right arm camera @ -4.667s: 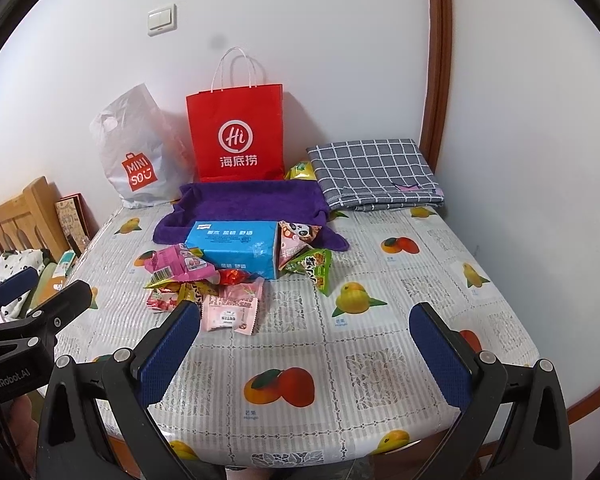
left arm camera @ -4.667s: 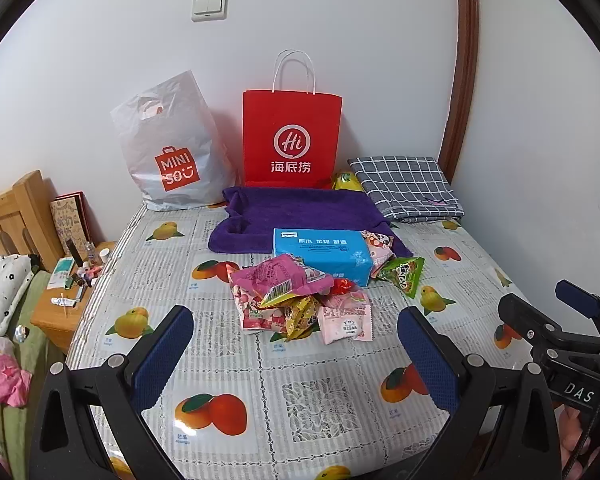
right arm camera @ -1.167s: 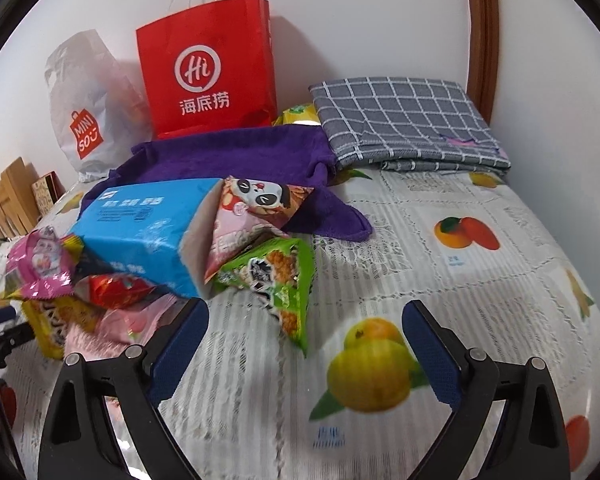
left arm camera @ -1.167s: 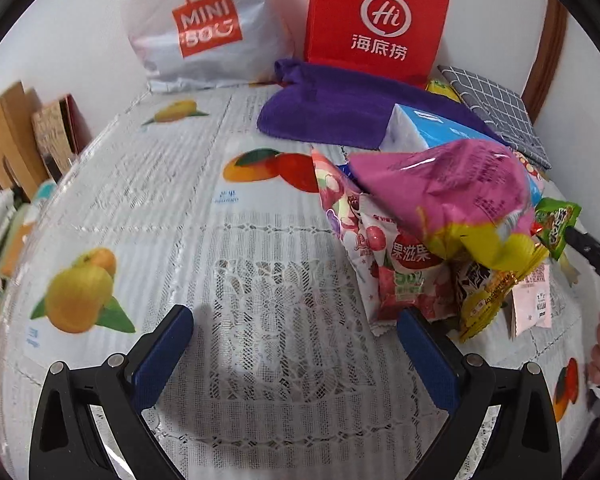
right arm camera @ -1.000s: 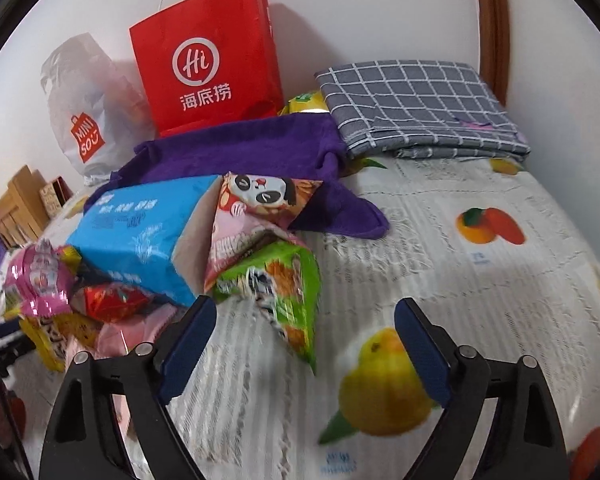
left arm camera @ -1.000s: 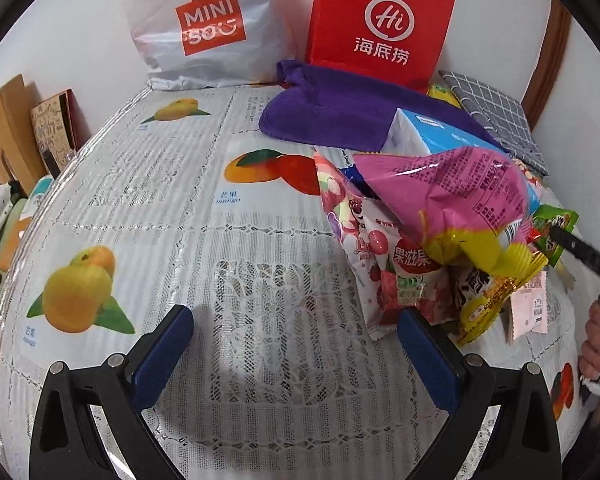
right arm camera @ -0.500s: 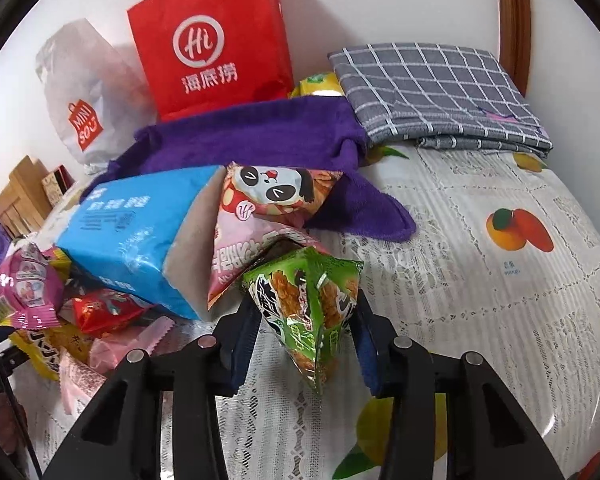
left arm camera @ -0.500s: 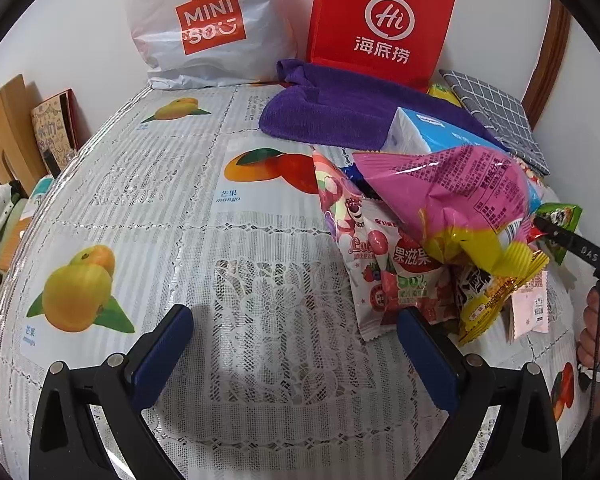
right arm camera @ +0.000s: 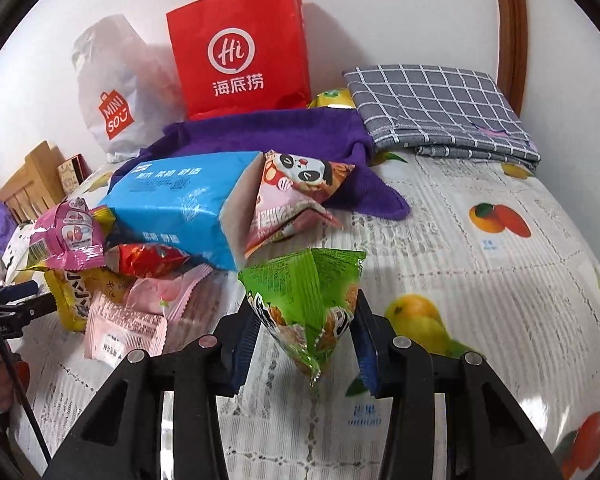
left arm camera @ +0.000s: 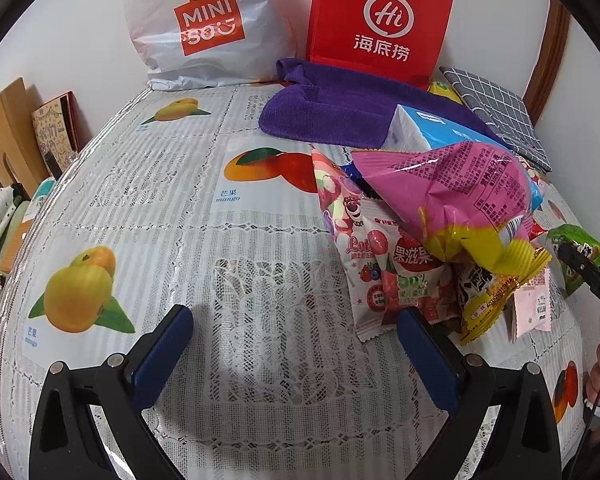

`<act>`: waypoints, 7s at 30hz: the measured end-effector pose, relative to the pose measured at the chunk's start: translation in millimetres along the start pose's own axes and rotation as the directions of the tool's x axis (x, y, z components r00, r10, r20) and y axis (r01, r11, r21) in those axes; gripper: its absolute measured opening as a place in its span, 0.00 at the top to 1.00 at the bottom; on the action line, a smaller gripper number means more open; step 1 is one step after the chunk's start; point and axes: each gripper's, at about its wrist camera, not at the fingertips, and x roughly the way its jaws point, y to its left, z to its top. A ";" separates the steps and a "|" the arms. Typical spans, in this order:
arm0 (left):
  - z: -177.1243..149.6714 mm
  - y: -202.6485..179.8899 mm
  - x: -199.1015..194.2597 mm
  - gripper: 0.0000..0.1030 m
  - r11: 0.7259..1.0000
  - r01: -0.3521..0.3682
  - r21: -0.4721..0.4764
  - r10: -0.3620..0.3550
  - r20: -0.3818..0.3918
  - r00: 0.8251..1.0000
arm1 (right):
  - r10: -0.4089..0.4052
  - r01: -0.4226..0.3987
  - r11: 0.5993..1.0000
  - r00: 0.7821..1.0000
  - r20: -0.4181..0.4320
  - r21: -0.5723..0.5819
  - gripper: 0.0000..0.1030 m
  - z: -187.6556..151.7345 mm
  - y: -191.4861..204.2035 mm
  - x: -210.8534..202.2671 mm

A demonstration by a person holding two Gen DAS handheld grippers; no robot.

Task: Organize snacks
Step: 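Grasp the pink Lotso stick pack with the left gripper while the right holds the green pack, then lift both held packs and carry them over the purple towel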

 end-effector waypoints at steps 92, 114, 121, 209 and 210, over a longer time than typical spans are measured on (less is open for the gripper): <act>70.1 -3.2 10.4 0.44 0.999 0.002 0.051 -0.003 0.021 1.000 | 0.109 -0.100 0.989 0.991 -0.081 0.108 0.60 -4.2 -18.2 20.7; 6.9 -16.6 -0.1 0.74 0.993 -0.043 0.113 0.041 0.022 0.999 | 0.095 -0.087 0.992 0.992 -0.084 0.095 0.60 -4.9 -16.6 21.5; 8.4 -15.0 2.0 0.74 0.994 -0.039 0.098 0.037 0.021 0.999 | 0.109 -0.099 0.988 0.991 -0.079 0.117 0.59 -5.1 -18.3 21.4; 206.3 -107.2 -42.2 0.80 0.964 0.231 0.135 -0.244 0.095 0.965 | 0.079 -0.078 0.997 0.992 0.099 -0.013 0.64 207.9 30.6 -17.9; 209.2 -107.0 -40.1 0.80 0.964 0.225 0.140 -0.239 0.098 0.966 | 0.078 -0.077 0.997 0.992 0.098 -0.015 0.64 210.2 30.1 -15.4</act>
